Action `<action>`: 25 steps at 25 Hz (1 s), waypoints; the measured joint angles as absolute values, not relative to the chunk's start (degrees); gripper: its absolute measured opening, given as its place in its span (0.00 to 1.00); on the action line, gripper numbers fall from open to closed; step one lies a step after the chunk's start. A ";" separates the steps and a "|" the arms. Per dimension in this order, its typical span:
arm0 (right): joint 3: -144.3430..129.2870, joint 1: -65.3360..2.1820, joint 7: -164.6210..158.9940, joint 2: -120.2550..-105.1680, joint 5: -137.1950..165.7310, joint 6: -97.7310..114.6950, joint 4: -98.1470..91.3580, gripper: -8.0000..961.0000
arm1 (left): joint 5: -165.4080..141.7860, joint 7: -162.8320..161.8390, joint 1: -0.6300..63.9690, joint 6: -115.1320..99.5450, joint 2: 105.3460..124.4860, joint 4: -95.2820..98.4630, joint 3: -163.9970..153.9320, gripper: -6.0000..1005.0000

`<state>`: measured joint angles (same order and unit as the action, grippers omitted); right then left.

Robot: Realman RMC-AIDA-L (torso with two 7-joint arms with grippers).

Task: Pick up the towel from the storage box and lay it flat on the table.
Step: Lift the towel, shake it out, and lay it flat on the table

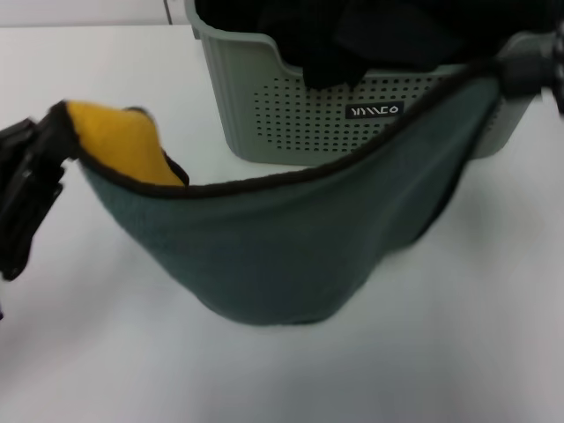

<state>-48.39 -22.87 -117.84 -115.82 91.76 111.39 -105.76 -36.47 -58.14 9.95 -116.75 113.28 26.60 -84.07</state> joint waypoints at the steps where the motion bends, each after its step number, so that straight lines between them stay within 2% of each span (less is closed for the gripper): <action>1: -49.79 -19.79 -118.05 -115.82 90.53 110.54 -107.68 0.01 | -36.31 -58.71 8.71 -116.77 113.33 27.87 -84.00 0.02; 4: -51.80 -12.75 -117.94 -115.87 87.20 109.25 -111.37 0.01 | -36.18 -59.15 3.40 -116.81 113.85 32.11 -83.92 0.02; 9: -51.94 -6.26 -117.74 -115.84 82.36 111.22 -111.85 0.01 | -35.92 -59.04 -3.33 -116.81 114.20 35.09 -83.89 0.02; 16: -53.50 -4.29 -117.65 -115.88 78.75 117.26 -107.45 0.01 | -38.04 -58.63 -7.65 -116.81 114.53 35.17 -84.13 0.02; 25: -59.19 -4.09 -114.46 -115.73 75.34 122.01 -99.05 0.01 | -49.95 -59.78 -7.16 -116.80 113.82 36.93 -84.56 0.02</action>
<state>-59.19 -4.09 -114.46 -115.73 75.34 122.01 -99.05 -49.95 -59.78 -7.16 -116.80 113.82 36.93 -84.56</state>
